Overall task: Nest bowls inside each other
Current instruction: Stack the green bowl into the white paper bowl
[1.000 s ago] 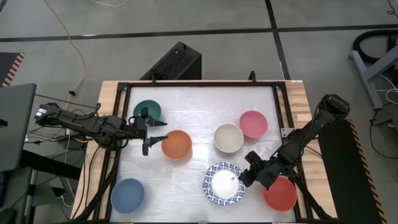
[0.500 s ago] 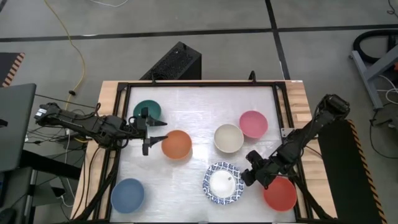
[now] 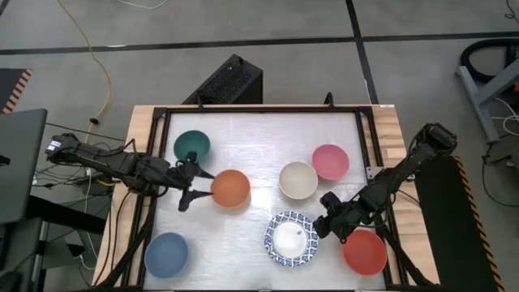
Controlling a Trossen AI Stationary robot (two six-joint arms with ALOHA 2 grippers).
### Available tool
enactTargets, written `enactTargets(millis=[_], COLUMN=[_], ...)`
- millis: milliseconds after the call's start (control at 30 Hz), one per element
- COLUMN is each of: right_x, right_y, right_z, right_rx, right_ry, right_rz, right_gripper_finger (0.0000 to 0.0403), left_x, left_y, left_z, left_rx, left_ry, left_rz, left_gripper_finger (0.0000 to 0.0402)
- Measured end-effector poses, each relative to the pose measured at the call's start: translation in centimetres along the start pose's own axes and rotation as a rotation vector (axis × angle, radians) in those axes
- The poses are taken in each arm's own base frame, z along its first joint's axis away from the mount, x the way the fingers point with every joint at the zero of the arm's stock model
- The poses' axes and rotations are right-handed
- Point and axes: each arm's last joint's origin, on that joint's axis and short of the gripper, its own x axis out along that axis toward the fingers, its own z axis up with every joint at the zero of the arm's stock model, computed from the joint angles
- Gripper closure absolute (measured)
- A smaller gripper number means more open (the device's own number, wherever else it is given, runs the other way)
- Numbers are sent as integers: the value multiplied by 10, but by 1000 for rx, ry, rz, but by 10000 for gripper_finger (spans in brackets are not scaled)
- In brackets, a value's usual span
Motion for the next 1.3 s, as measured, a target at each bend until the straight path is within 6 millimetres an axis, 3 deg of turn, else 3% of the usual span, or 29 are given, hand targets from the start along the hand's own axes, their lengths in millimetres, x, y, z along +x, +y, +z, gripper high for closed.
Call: enactTargets(millis=[100, 300, 500, 967, 1167, 1300], right_x=[0, 1, 1, 1, 1, 1], right_y=[0, 0, 0, 0, 0, 0], right_z=[1, 6, 6, 6, 6, 6], right_rx=[-30, -72, -83, -102, -102, -102], right_ry=[-44, -89, -91, -116, -116, -116], right_rz=[1, -1, -2, -1, -1, 0], right_gripper_finger=[200, 200, 200, 201, 201, 201], left_x=[-2, -7, -2, 25, 30, 38], left_y=[1, 9, 23, 69, 76, 79], left_z=[-13, -25, -36, -54, -59, -65], left_rx=[-26, -15, -13, -42, -73, -66], left_ry=[112, 175, 290, 597, 651, 710], left_rz=[96, 408, 560, 679, 656, 664], left_gripper_finger=[152, 152, 152, 152, 156, 182])
